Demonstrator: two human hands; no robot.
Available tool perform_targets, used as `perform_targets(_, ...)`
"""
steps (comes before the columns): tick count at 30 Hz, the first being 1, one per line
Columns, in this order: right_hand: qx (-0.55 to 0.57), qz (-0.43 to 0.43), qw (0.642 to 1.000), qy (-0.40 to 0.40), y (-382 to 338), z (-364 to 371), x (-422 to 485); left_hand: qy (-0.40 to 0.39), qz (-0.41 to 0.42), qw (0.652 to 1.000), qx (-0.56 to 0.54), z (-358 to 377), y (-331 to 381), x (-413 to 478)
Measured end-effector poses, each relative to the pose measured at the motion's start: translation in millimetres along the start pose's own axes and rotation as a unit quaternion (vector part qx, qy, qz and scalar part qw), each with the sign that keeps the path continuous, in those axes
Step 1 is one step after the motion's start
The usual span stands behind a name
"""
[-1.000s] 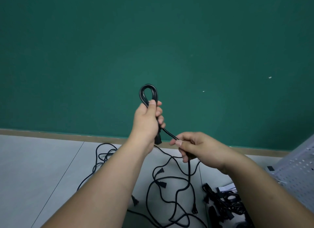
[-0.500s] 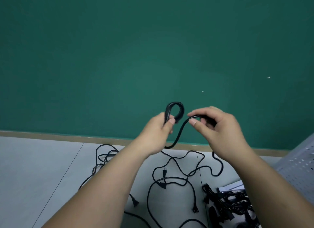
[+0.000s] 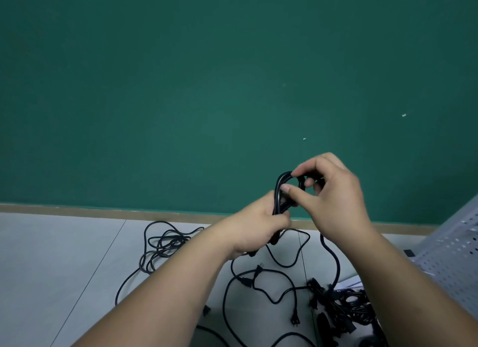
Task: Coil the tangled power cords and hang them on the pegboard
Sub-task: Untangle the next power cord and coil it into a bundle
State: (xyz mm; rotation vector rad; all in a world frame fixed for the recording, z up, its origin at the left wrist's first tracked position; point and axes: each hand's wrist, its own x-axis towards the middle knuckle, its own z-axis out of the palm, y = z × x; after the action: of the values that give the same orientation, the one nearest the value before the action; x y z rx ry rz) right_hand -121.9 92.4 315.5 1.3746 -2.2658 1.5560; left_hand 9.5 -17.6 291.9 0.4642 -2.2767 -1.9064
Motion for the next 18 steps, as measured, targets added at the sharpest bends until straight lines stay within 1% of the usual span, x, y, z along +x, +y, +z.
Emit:
perform_targets(3, -0.006, -0.037, 0.999, -0.003, 1, 3, 0, 0.076, -0.025, 0.995, -0.063, 4, -1, 4)
perform_targets(4, -0.005, -0.032, 0.999, -0.003, 2, 5, -1, 0.101, -0.025, 0.99, -0.095, 5, 0, 5)
perform_targets(6, -0.004, 0.014, 1.0, 0.005, 5, 8, -2, 0.144, -0.012, 0.976, -0.162, 5, 3, 7)
perform_targets(8, -0.024, 0.058, 0.998, 0.018, 11, 8, -2, 0.179, -0.003, 0.963, -0.203, 0, 6, 8)
perform_targets(10, -0.048, 0.067, 0.996, 0.027, 15, 5, -2, 0.204, 0.0, 0.96, -0.192, -5, 6, 8)
perform_targets(12, -0.04, 0.067, 0.997, 0.029, 11, 3, -1, 0.211, -0.004, 0.965, -0.154, -7, 5, 7)
perform_targets(14, -0.002, 0.075, 0.997, 0.025, 6, 4, -2, 0.203, 0.001, 0.971, -0.125, -6, 5, 5)
perform_targets(18, 0.09, 0.118, 0.989, 0.004, -6, 11, -5, 0.18, 0.017, 0.977, -0.111, -3, 5, 4)
